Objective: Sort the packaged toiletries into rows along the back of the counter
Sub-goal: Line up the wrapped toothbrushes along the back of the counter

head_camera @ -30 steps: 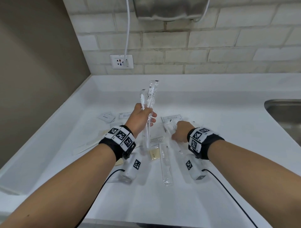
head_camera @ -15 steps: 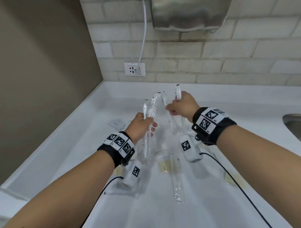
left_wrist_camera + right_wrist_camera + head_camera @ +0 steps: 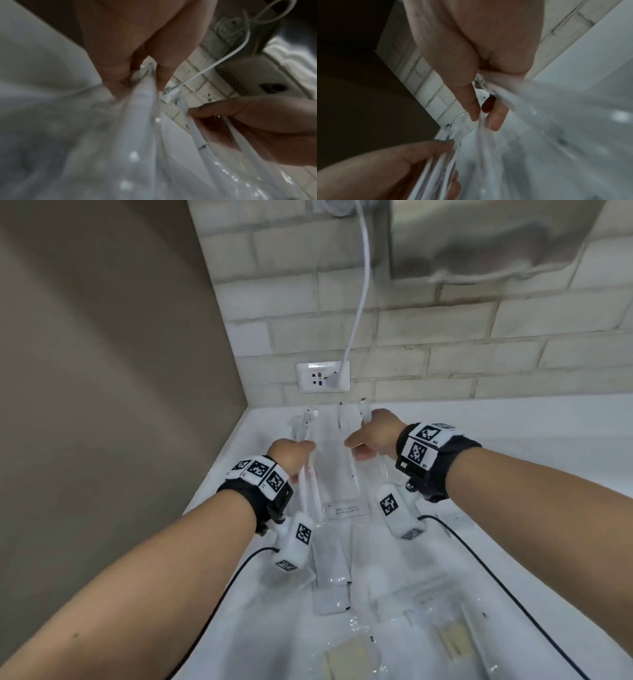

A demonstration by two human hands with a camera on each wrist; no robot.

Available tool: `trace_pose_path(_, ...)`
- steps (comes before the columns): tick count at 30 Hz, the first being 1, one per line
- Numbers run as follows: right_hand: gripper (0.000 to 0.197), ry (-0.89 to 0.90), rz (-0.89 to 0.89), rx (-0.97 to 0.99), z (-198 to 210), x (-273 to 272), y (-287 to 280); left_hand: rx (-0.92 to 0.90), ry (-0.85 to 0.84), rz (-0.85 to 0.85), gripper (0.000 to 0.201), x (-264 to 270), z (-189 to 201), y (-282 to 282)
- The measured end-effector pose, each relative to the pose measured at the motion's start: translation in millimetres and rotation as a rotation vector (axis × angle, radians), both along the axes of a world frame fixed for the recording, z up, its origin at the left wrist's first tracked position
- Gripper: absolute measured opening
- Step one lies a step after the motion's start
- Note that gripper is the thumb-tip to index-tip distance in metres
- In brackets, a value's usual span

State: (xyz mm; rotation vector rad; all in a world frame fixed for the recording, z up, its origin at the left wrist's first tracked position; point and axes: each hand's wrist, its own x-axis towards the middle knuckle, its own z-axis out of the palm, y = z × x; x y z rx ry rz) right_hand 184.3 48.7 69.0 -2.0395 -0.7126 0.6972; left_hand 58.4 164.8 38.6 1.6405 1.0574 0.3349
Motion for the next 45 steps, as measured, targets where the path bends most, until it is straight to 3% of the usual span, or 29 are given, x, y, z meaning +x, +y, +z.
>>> trace_pose_path(9, 0.015, 0.028, -0.020, -0.218, -37, 37, 61, 0.223, 0.421, -0.130, 0.036, 62, -28, 65)
trace_pose_path(12, 0.011, 0.042, -0.011, -0.257, -50, 45, 71, 0.268, 0.482, -0.144, 0.043, 74, -40, 77)
trace_pose_path(16, 0.014, 0.040, 0.009, -0.326, -70, 59, 83, 0.275, 0.554, -0.222, 0.068, 91, -59, 89)
trace_pose_path(25, 0.032, 0.103, -0.051, -0.391, -84, 63, 93, 0.200, 0.467, -0.164, 0.083, 88, -72, 101)
trace_pose_path(30, 0.042, 0.079, -0.102, -0.267, -64, 60, 84, 0.168, 0.382, -0.125, 0.051, 78, -59, 109)
trace_pose_path(32, 0.022, 0.108, -0.148, -0.213, -62, 63, 78, 0.105, 0.337, -0.108, 0.045, 74, -58, 114)
trace_pose_path(35, 0.036, 0.110, -0.087, -0.216, -70, 67, 77, 0.064, 0.263, -0.079, 0.041, 71, -59, 117)
trace_pose_path(39, 0.010, 0.099, -0.101, -0.245, -75, 66, 75, 0.002, 0.198, -0.041, 0.036, 69, -60, 121)
trace_pose_path(42, 0.033, 0.023, -0.125, -0.220, -79, 69, 73, 0.044, 0.271, -0.064, 0.026, 64, -59, 120)
trace_pose_path(45, 0.035, 0.009, -0.159, -0.243, -82, 73, 72, 0.137, 0.367, -0.127, 0.044, 62, -62, 120)
